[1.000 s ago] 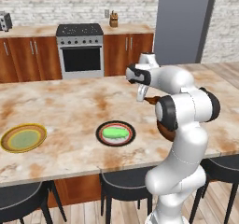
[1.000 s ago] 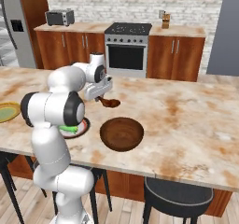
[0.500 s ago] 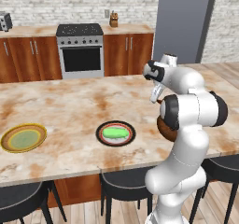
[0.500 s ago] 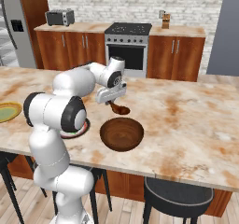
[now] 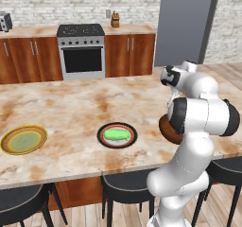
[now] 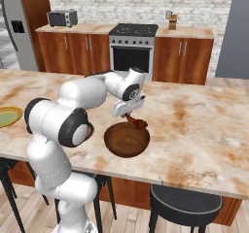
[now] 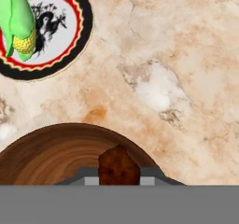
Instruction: Pick the chicken drumstick and corn from their plates and place them in the bowl. Then put the bowl in the fridge.
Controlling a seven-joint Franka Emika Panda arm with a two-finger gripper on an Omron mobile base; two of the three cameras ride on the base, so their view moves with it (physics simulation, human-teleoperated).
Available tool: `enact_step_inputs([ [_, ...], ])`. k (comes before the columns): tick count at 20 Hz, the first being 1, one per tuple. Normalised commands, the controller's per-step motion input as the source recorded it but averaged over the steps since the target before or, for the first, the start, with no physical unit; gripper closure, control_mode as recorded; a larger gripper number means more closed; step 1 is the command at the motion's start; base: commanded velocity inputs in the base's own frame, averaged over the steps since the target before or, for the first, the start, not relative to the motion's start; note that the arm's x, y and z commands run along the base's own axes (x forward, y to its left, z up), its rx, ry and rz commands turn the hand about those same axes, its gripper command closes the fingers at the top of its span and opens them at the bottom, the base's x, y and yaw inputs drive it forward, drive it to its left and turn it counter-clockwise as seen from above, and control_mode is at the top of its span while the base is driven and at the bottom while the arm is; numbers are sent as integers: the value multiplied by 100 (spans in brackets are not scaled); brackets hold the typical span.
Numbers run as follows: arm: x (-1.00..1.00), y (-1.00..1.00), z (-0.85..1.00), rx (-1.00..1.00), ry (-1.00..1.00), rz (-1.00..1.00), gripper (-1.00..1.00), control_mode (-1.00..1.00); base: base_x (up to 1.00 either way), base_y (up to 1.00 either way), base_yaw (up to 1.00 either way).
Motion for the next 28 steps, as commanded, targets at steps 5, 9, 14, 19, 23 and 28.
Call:
enact_step_inputs([
  [5, -9, -4, -32, -11, 24, 0, 100, -100, 0, 0, 0],
  [9, -18, -5, -37, 0, 8, 5, 100, -100, 0, 0, 0],
  [14, -20, -1, -29, 9, 0, 6, 100, -100, 0, 0, 0],
  [19, -52, 10, -9, 5, 0, 0, 100, -100, 0, 0, 0],
  [23, -59, 26, -2, 0, 0, -3, 100, -100, 0, 0, 0],
  [28, -29, 41, -12, -4, -8, -4, 100, -100, 0, 0, 0],
])
